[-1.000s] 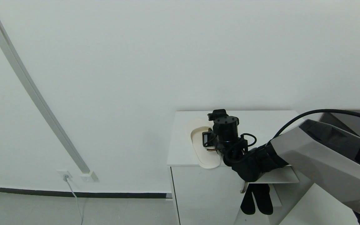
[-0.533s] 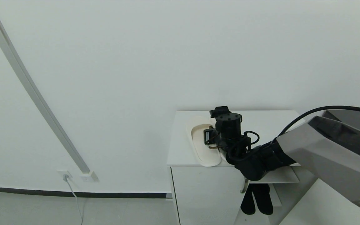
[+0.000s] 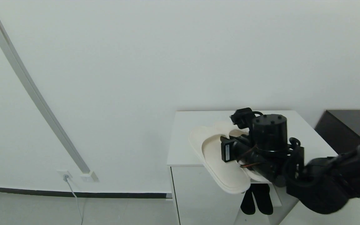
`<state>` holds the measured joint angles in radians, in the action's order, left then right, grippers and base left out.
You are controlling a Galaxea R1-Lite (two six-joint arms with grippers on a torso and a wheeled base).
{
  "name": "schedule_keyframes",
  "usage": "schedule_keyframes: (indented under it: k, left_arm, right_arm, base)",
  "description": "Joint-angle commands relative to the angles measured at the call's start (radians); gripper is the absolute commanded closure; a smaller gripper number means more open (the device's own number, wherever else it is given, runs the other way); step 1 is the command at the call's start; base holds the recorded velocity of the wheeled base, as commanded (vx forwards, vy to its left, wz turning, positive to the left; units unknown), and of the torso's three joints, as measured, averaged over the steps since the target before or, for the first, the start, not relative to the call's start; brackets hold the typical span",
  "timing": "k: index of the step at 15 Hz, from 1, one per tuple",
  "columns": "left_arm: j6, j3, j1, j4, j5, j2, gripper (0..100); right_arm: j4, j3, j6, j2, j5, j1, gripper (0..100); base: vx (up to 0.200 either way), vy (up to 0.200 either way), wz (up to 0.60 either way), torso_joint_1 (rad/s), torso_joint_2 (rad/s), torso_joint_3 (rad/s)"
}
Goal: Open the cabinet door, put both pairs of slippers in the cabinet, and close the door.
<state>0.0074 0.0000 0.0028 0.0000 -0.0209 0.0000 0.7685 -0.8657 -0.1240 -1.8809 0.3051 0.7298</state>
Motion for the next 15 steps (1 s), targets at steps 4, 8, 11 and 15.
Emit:
schedule_keyframes:
  k: [4,8,11,15]
  left_arm:
    - [0.000,0.000,0.000,0.000,-0.001,0.000,100]
    - [-0.001,0.000,0.000,0.000,-0.001,0.000,100]
    - [-0.001,0.000,0.000,0.000,-0.001,0.000,100]
    - [-0.003,0.000,0.000,0.000,-0.001,0.000,100]
  right_arm:
    - [0.003,0.283,-0.011,0.272,-0.024,0.102,100]
    - [0.003,0.291,-0.014,0.278,-0.017,0.103,100]
    - [0.003,0.294,-0.014,0.276,-0.017,0.103,100]
    - [0.003,0.294,-0.014,0.272,-0.015,0.115,100]
  base:
    - [0.000,0.000,0.00,0.000,0.00,0.000]
    - [0.000,0.000,0.00,0.000,0.00,0.000]
    - [0.000,0.000,0.00,0.000,0.00,0.000]
    - [-0.100,0.000,0.00,0.001,0.00,0.002]
